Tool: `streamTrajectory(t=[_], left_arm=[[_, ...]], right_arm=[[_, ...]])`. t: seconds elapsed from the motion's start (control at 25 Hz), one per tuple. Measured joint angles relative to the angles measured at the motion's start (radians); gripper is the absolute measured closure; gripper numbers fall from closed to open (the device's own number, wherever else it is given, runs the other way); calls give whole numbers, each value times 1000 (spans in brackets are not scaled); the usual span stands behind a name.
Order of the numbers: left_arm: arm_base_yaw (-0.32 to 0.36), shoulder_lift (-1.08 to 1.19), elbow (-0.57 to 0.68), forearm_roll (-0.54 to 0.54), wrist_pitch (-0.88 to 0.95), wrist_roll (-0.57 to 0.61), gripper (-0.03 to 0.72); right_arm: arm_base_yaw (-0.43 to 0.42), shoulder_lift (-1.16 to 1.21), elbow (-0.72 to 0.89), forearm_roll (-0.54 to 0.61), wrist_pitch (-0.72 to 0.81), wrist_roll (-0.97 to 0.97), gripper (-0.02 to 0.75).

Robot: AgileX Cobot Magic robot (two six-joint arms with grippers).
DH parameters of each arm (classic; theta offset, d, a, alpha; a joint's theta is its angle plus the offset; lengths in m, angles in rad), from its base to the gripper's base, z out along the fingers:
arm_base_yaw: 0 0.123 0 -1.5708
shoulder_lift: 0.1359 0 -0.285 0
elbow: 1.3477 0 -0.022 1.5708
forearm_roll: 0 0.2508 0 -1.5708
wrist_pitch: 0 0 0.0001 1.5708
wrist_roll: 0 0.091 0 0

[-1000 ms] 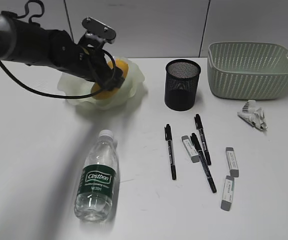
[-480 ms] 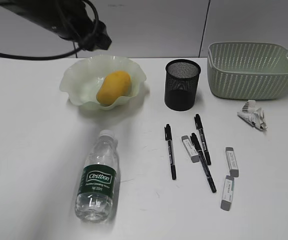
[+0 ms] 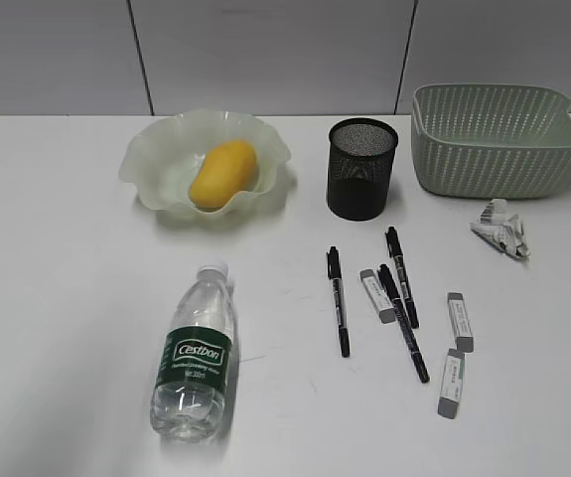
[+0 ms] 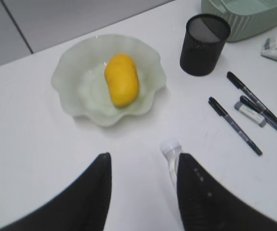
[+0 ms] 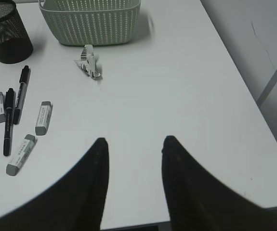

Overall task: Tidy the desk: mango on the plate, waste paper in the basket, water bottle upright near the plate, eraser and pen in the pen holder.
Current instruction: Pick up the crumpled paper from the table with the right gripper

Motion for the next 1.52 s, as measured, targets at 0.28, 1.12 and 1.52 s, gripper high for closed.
streamTrajectory(t=[0.28, 1.12, 1.52], left_arm=[[0, -539, 311, 113, 232, -122, 353], [54, -912, 386, 193, 352, -242, 358], [196, -976, 386, 201, 353, -242, 358]], right_arm=[[0, 0, 0, 0, 0, 0, 430], [-1, 321, -24, 134, -202, -123, 426], [-1, 1375, -259, 144, -574, -140, 210]])
